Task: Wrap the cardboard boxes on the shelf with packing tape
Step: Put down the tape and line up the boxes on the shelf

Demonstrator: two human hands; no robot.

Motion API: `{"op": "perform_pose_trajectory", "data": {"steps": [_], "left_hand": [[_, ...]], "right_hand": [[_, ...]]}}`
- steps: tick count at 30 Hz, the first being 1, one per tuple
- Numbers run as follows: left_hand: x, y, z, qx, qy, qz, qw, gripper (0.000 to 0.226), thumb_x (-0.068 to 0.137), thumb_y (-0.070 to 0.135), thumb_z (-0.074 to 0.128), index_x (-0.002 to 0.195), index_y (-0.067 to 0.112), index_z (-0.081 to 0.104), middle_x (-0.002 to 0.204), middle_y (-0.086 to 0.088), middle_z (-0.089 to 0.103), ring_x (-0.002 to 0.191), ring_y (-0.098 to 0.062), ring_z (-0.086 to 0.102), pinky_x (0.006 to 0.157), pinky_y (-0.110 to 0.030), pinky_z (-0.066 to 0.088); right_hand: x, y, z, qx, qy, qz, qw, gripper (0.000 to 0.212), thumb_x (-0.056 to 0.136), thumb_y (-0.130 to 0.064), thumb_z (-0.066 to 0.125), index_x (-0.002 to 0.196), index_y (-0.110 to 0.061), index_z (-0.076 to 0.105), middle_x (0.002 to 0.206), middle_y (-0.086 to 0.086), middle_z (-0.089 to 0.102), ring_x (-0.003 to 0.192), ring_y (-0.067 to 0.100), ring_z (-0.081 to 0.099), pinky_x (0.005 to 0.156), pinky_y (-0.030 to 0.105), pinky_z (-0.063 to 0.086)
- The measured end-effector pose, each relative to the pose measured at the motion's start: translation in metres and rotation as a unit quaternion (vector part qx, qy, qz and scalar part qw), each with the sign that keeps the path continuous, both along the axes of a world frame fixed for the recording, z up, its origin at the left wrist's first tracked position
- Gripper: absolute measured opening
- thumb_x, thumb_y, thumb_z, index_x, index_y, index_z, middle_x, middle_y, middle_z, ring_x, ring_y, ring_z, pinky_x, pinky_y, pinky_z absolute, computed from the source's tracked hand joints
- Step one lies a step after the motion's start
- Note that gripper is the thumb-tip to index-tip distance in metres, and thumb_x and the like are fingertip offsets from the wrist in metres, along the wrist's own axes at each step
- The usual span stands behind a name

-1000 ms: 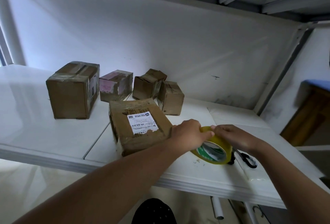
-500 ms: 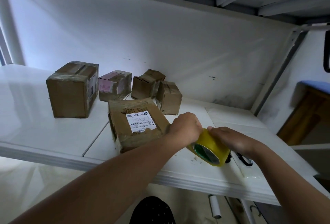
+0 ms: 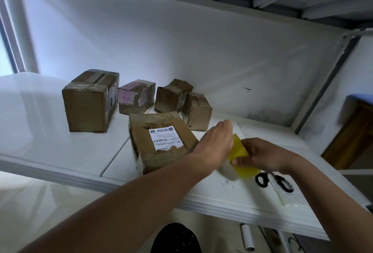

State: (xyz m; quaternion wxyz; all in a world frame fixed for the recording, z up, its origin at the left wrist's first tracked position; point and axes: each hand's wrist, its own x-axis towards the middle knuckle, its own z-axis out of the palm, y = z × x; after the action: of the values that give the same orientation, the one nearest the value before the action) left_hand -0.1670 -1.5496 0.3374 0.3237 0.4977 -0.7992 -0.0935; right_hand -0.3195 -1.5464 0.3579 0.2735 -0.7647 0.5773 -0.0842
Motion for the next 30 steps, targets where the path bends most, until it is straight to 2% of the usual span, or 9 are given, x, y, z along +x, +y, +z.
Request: {"op": "perform_pose_trajectory", "data": {"steps": [4,8,11,14,17,20,23,27,30], "left_hand": [[0.006,-0.005,-0.003,0.019,-0.009,0.013,1.0,0.013,0.097,0.003,0.038,0.106,0.004,0.048,0.108,-0.014,0.052,0.096,-0.033,0.053,0.074,-0.036,0.037],[0.022,-0.002,-0.016,0.062,-0.143,-0.071,0.985,0.039,0.097,0.022,0.044,0.134,0.009,0.042,0.138,-0.011,0.044,0.117,-0.033,0.051,0.097,-0.043,0.041],[0.048,-0.006,-0.023,0.007,-0.212,-0.025,0.977,0.042,0.096,0.035,0.042,0.13,0.009,0.047,0.133,-0.011,0.051,0.113,-0.03,0.054,0.093,-0.039,0.041],[0.093,-0.02,-0.023,-0.007,-0.089,0.095,0.991,0.041,0.094,0.041,0.047,0.127,0.016,0.048,0.127,-0.006,0.054,0.113,-0.024,0.05,0.095,-0.038,0.038],[0.139,-0.03,-0.025,0.094,0.05,0.252,0.962,0.06,0.092,0.04,0.051,0.141,0.012,0.031,0.145,-0.008,0.035,0.134,-0.028,0.03,0.108,-0.044,0.03],[0.161,-0.028,-0.035,0.234,0.289,0.328,0.868,0.08,0.09,0.041,0.052,0.15,0.007,0.013,0.154,-0.013,0.024,0.14,-0.032,0.024,0.113,-0.045,0.027],[0.156,-0.019,-0.049,0.328,0.552,0.274,0.716,0.087,0.091,0.04,0.055,0.152,0.014,-0.001,0.15,-0.014,0.031,0.131,-0.034,0.041,0.104,-0.047,0.042],[0.147,-0.015,-0.048,0.339,0.601,0.248,0.681,0.074,0.093,0.033,0.05,0.152,0.012,0.01,0.146,-0.015,0.039,0.126,-0.034,0.047,0.104,-0.045,0.042],[0.152,-0.016,-0.035,0.359,0.587,0.224,0.69,0.056,0.094,0.024,0.048,0.145,0.007,0.033,0.129,-0.016,0.057,0.111,-0.032,0.059,0.095,-0.042,0.05]], "right_hand": [[0.014,-0.012,0.005,-0.089,0.224,-0.051,0.969,0.029,0.084,-0.036,0.066,0.094,-0.016,0.049,0.093,0.0,0.053,0.085,0.019,0.052,0.058,0.022,0.037],[0.021,-0.027,-0.01,-0.12,0.298,-0.12,0.939,0.026,0.085,-0.033,0.062,0.104,-0.016,0.054,0.099,0.002,0.056,0.091,0.02,0.055,0.073,0.025,0.041],[0.016,-0.03,-0.023,-0.125,0.328,-0.167,0.921,0.018,0.086,-0.025,0.057,0.1,-0.015,0.06,0.102,0.006,0.061,0.095,0.022,0.06,0.081,0.027,0.048],[0.012,-0.025,-0.039,-0.074,0.366,-0.179,0.91,0.028,0.088,-0.026,0.054,0.114,-0.018,0.058,0.117,0.005,0.06,0.107,0.024,0.059,0.091,0.035,0.05],[0.023,-0.028,-0.037,-0.104,0.362,-0.183,0.908,0.029,0.096,-0.03,0.045,0.115,-0.012,0.057,0.117,0.009,0.06,0.105,0.026,0.059,0.086,0.031,0.048],[0.058,-0.037,-0.026,-0.155,0.268,-0.165,0.936,0.049,0.102,-0.044,0.026,0.095,-0.005,0.055,0.101,0.014,0.062,0.091,0.028,0.057,0.074,0.03,0.039],[0.109,-0.039,-0.027,-0.055,0.143,-0.108,0.982,0.058,0.1,-0.051,0.021,0.076,-0.008,0.051,0.082,0.009,0.058,0.077,0.024,0.056,0.07,0.03,0.044],[0.136,-0.04,-0.035,-0.08,0.187,-0.107,0.973,0.032,0.101,-0.037,0.034,0.095,-0.009,0.048,0.105,0.01,0.058,0.09,0.024,0.055,0.074,0.028,0.038],[0.127,-0.045,-0.035,-0.05,0.113,-0.119,0.985,0.037,0.099,-0.038,0.042,0.079,-0.007,0.048,0.082,0.008,0.054,0.077,0.024,0.054,0.069,0.028,0.04]]}}
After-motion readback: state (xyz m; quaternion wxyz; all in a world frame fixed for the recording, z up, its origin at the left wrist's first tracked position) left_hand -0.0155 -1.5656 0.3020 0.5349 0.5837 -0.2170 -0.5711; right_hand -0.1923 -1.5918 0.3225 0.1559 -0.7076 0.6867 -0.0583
